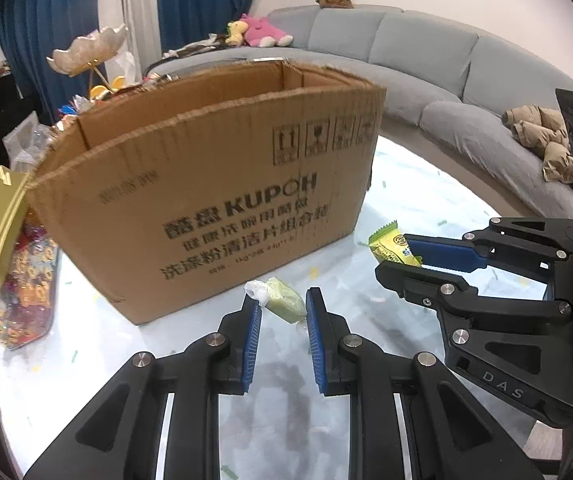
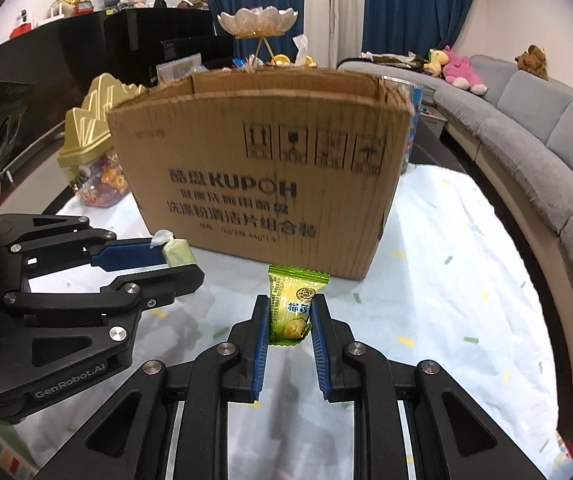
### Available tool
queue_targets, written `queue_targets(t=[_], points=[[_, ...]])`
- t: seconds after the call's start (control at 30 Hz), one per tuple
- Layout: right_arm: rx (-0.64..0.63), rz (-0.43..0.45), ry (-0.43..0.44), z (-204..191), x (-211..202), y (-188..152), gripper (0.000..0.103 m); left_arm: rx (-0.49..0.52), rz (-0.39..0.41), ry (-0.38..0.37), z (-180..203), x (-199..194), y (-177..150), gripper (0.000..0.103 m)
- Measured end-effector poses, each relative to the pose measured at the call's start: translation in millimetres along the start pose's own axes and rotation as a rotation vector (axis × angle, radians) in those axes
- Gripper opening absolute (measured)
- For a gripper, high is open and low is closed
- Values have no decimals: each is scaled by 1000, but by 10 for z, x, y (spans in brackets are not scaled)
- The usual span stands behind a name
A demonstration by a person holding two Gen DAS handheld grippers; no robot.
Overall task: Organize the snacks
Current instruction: 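Lift the pale candy and green candy and carry both over the box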
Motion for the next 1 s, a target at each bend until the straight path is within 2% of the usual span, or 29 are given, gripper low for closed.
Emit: queue_targets(t=[0.5,1.0], points=[[-10,98,-13,-64,-527,379,22,-100,77,131,-152,-607,202,23],[-24,176,-27,-104,-867,779,22,-234,126,228,-344,-994,478,23]])
Point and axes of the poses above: each gripper's, at about its wrist camera, not at the fingertips, and x roughly the way its jaws point, z to its right, y to its top, the point moved 5 cm from there along x, roughly the way its jaws point, and after that the axes turned 1 degree about y, right-handed, at the moved point
